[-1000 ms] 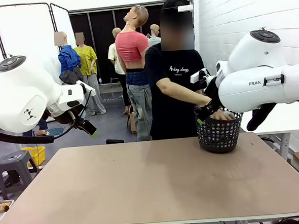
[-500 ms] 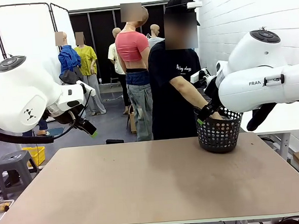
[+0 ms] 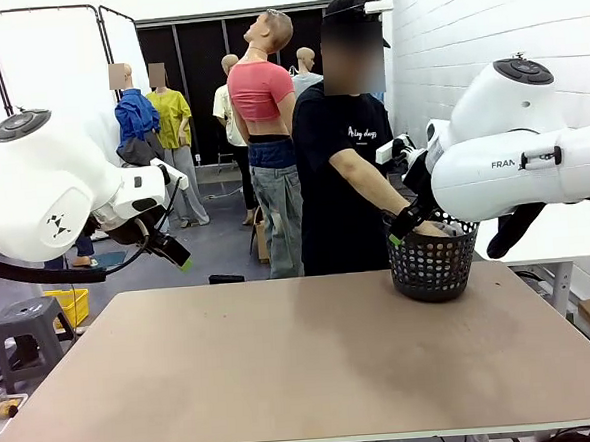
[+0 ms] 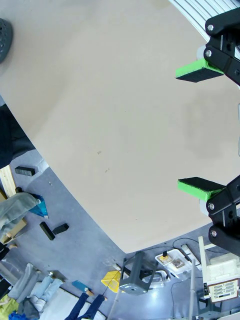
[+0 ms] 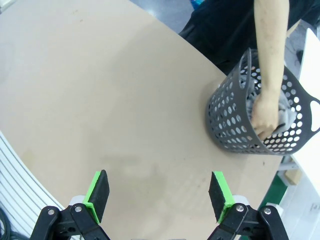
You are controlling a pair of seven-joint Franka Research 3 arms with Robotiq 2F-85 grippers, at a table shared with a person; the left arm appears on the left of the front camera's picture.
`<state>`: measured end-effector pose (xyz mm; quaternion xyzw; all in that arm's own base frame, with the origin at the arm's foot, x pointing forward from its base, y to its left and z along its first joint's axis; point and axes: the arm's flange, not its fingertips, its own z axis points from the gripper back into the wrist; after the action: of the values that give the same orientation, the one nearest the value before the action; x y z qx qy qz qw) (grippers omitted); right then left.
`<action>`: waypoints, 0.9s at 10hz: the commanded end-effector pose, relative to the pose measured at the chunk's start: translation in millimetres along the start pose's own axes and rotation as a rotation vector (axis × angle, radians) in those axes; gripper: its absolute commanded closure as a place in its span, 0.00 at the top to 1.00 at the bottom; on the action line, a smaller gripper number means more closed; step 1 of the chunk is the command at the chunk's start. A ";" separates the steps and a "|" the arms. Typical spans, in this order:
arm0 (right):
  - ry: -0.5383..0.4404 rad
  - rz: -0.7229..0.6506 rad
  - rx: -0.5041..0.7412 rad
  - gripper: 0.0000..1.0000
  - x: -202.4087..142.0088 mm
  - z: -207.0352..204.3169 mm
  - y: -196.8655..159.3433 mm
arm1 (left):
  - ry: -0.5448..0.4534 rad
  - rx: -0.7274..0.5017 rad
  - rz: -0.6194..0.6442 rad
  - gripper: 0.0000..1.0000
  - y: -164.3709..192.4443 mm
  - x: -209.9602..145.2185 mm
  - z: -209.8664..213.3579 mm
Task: Fold the training pants.
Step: Grab both ends of the Training pants handed by a person.
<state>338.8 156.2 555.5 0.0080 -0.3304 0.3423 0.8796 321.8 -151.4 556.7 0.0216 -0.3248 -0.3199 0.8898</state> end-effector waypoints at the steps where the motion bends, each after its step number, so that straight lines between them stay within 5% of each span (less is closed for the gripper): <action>1: 0.001 -0.003 -0.002 1.00 0.8 -0.2 -1.1 | 0.000 -0.002 -0.001 1.00 1.0 3.1 0.2; 9: 0.001 -0.003 -0.002 1.00 0.8 -0.2 -1.1 | 0.000 -0.002 -0.001 1.00 1.0 3.1 0.2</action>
<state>338.8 156.2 555.5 0.0080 -0.3304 0.3423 0.8796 321.8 -151.4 556.7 0.0216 -0.3248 -0.3199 0.8898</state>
